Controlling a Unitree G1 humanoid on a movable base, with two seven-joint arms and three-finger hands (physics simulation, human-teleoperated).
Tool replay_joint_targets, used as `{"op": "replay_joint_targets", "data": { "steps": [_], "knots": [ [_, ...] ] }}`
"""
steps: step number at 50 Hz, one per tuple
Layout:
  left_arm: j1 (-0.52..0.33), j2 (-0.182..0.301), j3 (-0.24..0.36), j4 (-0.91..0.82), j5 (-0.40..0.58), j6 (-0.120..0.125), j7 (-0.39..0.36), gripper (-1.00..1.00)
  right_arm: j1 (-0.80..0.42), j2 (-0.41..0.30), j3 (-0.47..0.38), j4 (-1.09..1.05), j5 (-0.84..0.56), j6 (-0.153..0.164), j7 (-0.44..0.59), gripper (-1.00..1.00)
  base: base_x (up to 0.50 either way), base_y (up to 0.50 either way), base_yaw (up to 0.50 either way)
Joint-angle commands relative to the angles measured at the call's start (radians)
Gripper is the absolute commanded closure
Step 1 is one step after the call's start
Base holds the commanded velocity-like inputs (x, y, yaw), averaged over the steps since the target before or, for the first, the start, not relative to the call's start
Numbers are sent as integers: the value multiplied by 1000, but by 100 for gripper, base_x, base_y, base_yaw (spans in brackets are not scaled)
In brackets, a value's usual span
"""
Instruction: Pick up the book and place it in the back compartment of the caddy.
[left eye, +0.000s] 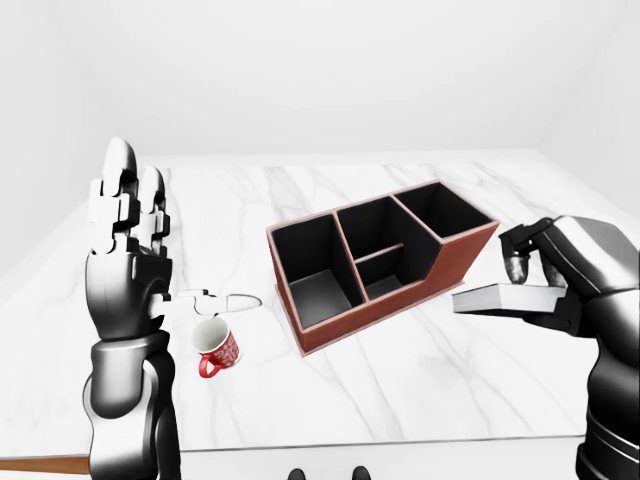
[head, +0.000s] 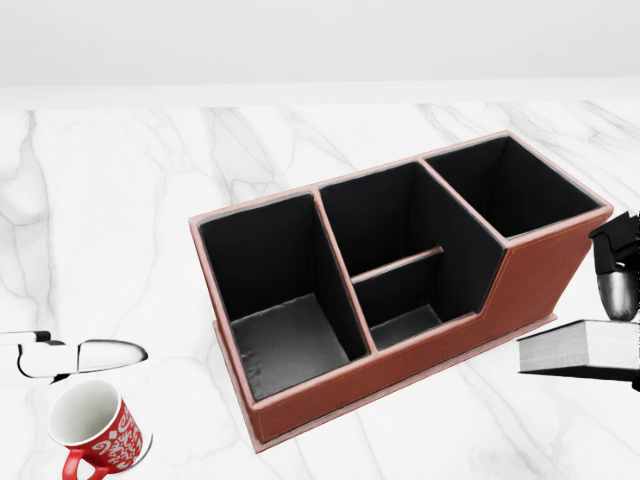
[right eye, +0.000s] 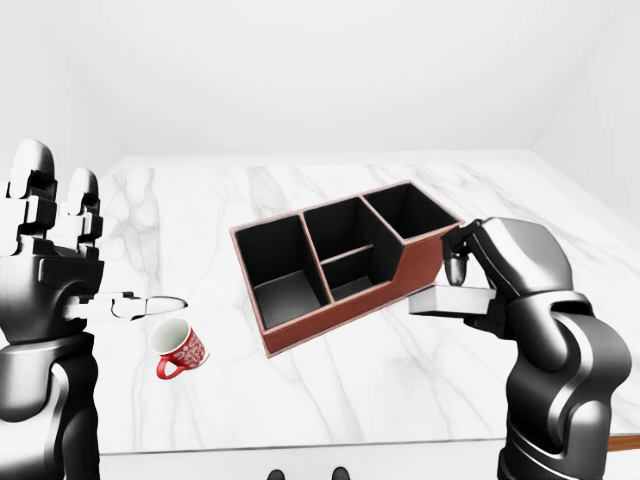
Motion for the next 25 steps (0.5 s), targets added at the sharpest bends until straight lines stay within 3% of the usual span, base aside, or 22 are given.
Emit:
{"op": "replay_joint_targets", "data": {
  "steps": [1, 25],
  "knots": [
    [-1, 0, 2, 0, -2, 0, 0, -100, -13, 10, 18, -67, -16, 0, 0, 100, 0, 0, 0],
    [-3, 2, 2, 1, -3, 0, 1, -99, -5, 69, 56, -239, -68, 0, 0, 100, 0, 0, 0]
  ]
}}
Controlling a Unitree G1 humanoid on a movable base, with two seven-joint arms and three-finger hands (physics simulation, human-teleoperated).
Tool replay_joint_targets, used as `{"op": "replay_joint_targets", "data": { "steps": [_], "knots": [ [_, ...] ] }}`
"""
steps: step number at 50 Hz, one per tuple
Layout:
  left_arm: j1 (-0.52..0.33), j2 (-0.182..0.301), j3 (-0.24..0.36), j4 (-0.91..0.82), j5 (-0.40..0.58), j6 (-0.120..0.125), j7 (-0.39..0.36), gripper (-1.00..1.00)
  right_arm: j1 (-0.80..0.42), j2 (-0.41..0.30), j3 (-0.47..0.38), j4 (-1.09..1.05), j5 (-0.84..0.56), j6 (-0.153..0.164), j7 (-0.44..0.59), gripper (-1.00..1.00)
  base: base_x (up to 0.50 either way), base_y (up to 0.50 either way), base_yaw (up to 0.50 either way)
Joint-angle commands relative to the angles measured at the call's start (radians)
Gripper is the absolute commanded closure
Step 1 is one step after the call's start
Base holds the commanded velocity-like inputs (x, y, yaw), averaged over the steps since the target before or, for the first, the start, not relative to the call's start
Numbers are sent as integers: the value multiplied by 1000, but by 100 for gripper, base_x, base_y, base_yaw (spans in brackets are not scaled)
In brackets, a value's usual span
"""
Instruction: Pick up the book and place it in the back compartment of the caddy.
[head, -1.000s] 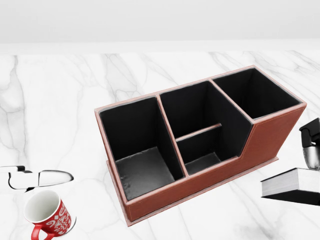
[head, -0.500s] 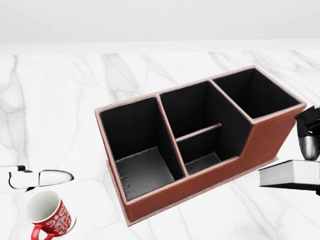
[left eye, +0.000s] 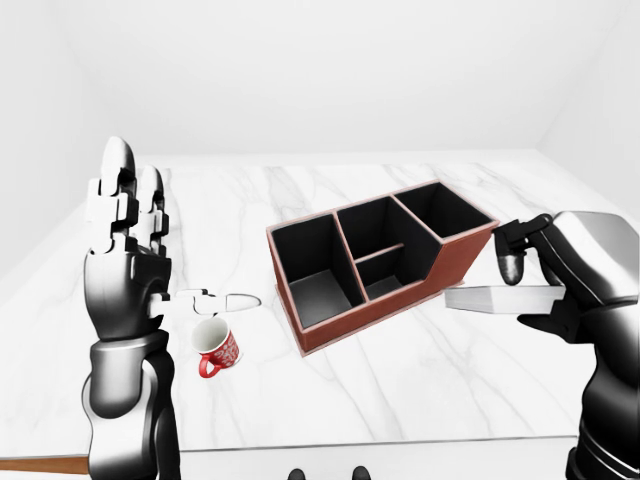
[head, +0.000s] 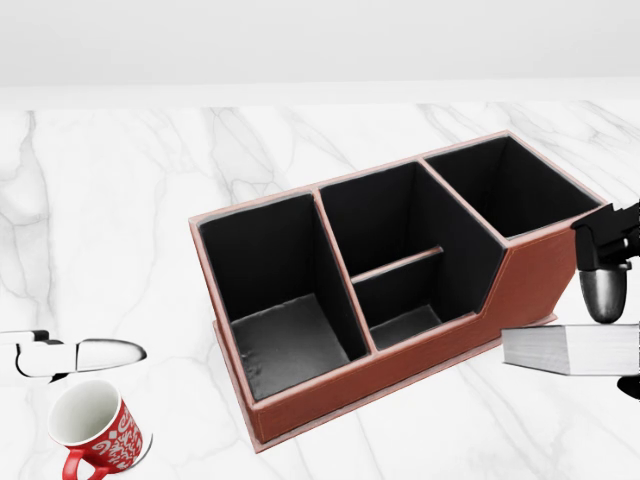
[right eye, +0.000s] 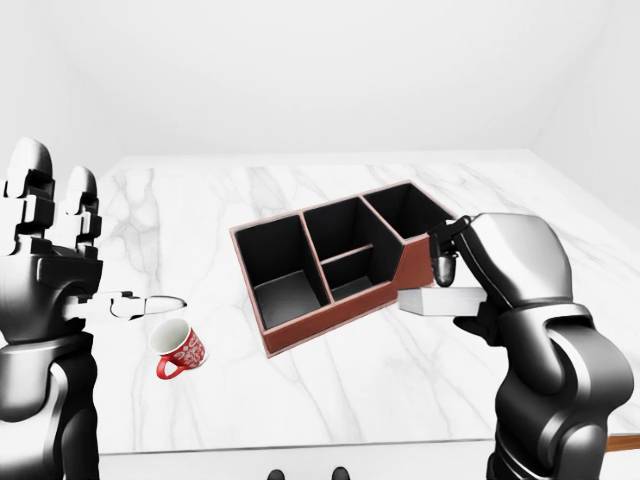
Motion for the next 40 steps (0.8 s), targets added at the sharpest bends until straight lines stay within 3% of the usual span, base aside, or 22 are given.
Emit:
{"op": "replay_joint_targets", "data": {
  "steps": [1, 40],
  "knots": [
    [0, 0, -1, 2, 0, 0, 0, -99, -7, 23, 14, -75, -21, 0, 0, 100, 0, 0, 0],
    [-5, 4, 8, -14, -11, 0, 1, -100, -149, 185, 300, -4, -212, 0, 0, 100, 0, 0, 0]
  ]
}}
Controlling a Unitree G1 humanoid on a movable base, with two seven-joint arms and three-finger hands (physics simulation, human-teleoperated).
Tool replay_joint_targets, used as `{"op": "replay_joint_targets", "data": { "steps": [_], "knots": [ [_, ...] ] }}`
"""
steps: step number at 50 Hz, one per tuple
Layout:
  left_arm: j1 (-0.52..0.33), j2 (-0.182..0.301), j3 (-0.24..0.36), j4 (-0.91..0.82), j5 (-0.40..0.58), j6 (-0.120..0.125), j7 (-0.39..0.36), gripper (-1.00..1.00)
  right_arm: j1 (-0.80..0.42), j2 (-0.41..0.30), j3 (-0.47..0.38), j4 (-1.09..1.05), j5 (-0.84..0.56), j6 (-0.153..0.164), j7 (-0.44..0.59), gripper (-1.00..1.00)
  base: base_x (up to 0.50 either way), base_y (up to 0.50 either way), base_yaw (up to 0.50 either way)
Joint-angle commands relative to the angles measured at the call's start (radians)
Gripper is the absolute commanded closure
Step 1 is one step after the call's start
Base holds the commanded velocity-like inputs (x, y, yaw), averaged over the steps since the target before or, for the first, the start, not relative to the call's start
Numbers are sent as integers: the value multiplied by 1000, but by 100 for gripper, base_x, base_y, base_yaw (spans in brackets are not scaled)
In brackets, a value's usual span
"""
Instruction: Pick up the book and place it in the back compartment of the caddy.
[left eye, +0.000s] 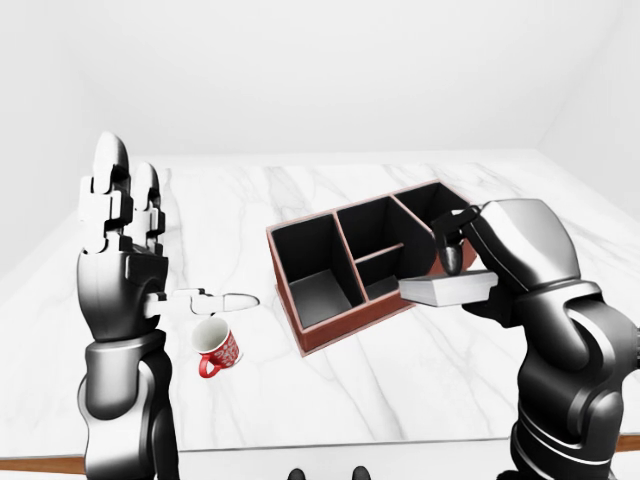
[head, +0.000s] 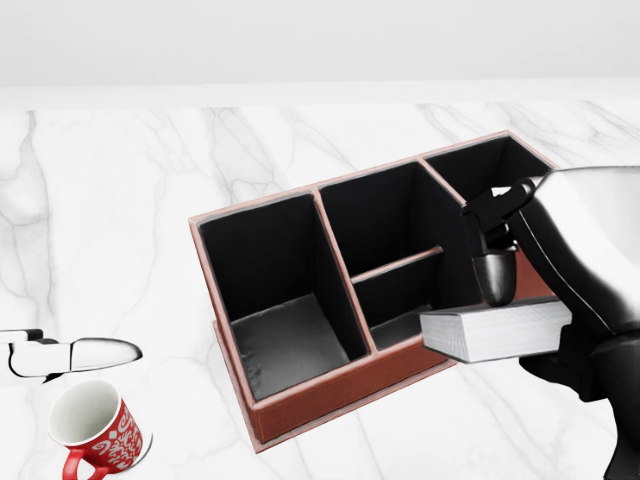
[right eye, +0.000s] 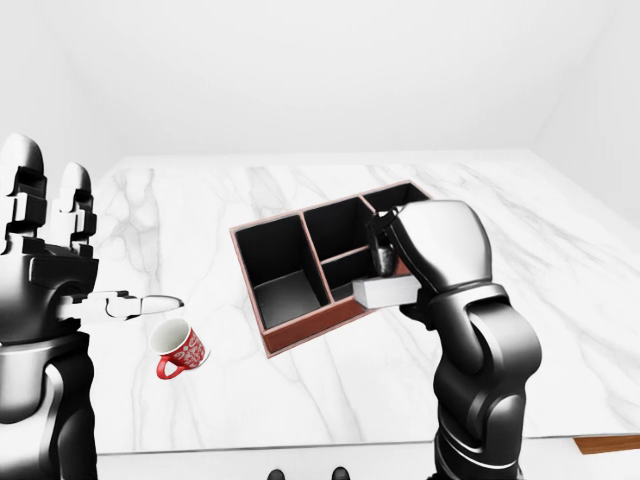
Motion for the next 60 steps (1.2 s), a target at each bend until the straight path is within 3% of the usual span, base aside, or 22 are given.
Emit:
{"op": "replay_joint_targets", "data": {
  "steps": [1, 17, 37, 60],
  "knots": [
    [-2, 1, 2, -2, -2, 0, 1, -99, -38, 48, 62, 11, -47, 0, 0, 100, 0, 0, 0],
    [-2, 1, 1, 1, -3, 0, 1, -100, -67, 64, 85, 42, -63, 0, 0, 100, 0, 0, 0],
    [-7, 4, 6, -1, -8, 0, 2, -99, -230, 0, 77, 346, -16, 0, 0, 100, 0, 0, 0],
    [-11, 7, 11, -6, -15, 0, 4, -99, -315, 8, 113, 582, 26, 0, 0, 100, 0, 0, 0]
  ]
}}
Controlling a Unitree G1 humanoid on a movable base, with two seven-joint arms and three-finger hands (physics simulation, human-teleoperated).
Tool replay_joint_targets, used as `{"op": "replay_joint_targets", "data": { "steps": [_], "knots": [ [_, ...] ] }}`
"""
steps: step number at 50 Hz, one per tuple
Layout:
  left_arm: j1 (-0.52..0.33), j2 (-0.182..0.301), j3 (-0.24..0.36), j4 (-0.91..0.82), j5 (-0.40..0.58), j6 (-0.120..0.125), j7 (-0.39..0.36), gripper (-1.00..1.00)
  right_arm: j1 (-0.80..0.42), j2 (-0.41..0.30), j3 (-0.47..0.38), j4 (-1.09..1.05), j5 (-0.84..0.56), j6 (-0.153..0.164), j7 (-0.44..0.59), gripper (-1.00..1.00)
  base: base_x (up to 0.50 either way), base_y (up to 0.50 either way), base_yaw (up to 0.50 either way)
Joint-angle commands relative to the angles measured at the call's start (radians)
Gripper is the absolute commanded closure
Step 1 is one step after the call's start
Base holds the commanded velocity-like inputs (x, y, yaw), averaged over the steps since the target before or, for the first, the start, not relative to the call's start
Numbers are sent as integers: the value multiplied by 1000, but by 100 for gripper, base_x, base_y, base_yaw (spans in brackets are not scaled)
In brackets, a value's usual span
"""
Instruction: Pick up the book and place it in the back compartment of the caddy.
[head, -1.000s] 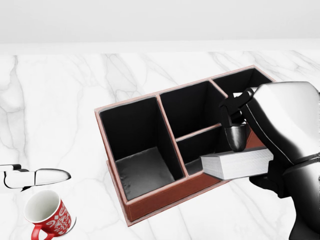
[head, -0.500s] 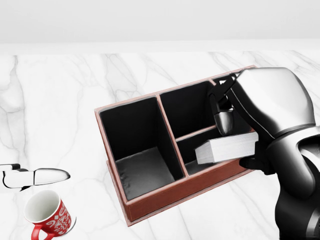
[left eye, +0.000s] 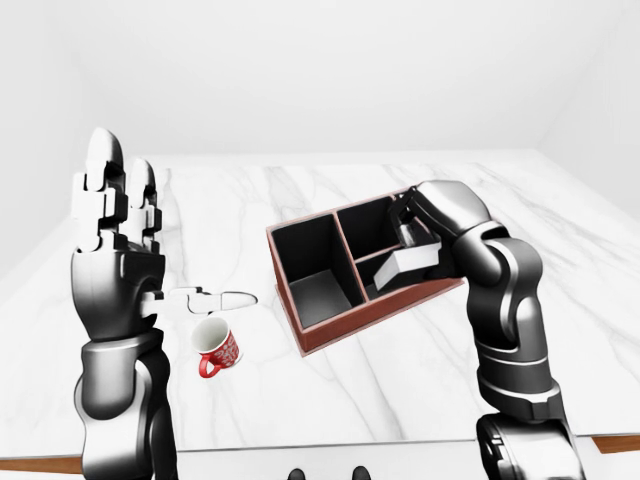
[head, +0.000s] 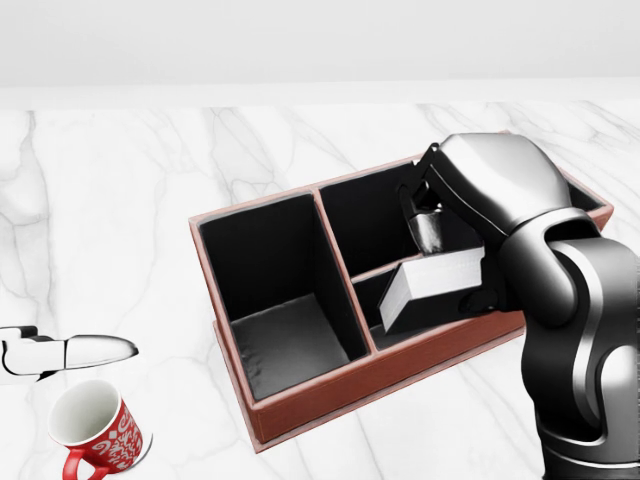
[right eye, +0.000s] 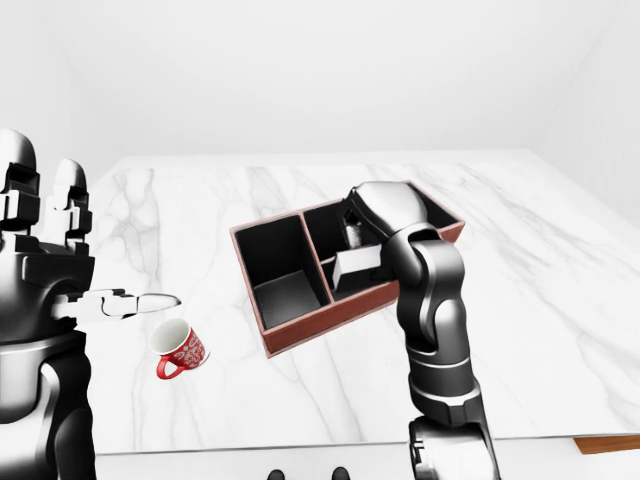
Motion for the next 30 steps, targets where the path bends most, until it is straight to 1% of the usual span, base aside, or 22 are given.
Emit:
{"op": "replay_joint_targets", "data": {
  "steps": [1, 18, 30],
  "knots": [
    [-2, 1, 3, -2, -4, 0, 1, -99, -49, 4, 11, 104, 19, 0, 0, 100, 0, 0, 0],
    [-1, 2, 3, -6, -5, 0, 1, -100, -165, -10, 20, 300, 35, 0, 0, 100, 0, 0, 0],
    [-2, 2, 4, -9, -7, 0, 0, -99, -196, 0, 35, 348, 27, 0, 0, 100, 0, 0, 0]
  ]
}}
